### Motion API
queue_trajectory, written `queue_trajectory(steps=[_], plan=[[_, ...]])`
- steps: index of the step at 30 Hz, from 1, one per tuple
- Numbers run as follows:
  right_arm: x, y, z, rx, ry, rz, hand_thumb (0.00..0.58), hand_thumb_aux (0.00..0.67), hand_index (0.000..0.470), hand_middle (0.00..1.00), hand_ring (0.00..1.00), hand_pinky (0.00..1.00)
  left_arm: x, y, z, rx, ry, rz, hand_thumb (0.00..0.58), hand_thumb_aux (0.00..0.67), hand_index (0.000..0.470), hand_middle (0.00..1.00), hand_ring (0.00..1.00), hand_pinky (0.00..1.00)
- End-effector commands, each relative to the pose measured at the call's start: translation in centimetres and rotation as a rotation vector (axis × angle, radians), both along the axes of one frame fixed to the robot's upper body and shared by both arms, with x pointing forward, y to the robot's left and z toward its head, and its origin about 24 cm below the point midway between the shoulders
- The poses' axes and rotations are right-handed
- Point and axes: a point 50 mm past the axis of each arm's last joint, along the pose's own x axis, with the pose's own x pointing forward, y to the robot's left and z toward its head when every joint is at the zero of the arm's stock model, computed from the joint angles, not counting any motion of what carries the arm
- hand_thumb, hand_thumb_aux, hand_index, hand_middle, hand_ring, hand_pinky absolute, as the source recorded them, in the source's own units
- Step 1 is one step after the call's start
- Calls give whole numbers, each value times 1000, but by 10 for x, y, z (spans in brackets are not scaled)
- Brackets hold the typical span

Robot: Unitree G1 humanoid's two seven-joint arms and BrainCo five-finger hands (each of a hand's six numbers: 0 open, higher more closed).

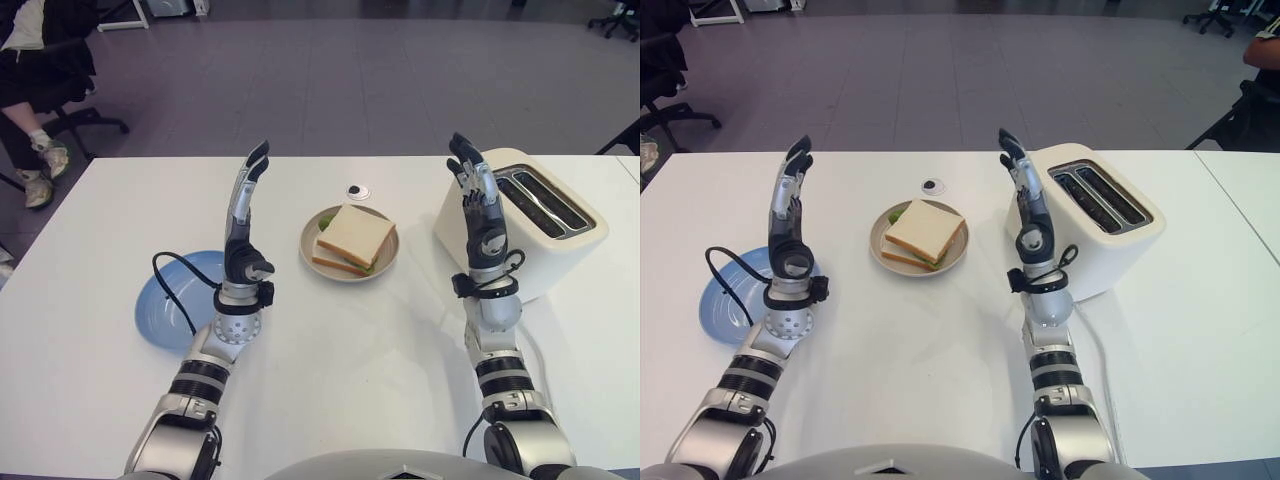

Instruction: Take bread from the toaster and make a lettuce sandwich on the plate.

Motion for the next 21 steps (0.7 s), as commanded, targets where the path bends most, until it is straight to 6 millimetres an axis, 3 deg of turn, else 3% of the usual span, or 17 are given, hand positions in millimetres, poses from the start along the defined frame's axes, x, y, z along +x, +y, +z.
queue_trajectory(steps=[1,21], plan=[[-5,-1,0,-19,-26,-39,0,0,0,0,0,0,-2,-3,-2,-5,14,4,0,0,0,0,0,0],[-8,7,-2,-61,-18,-15,0,0,0,0,0,0,3,-10,-1,49,12,-18,0,0,0,0,0,0]])
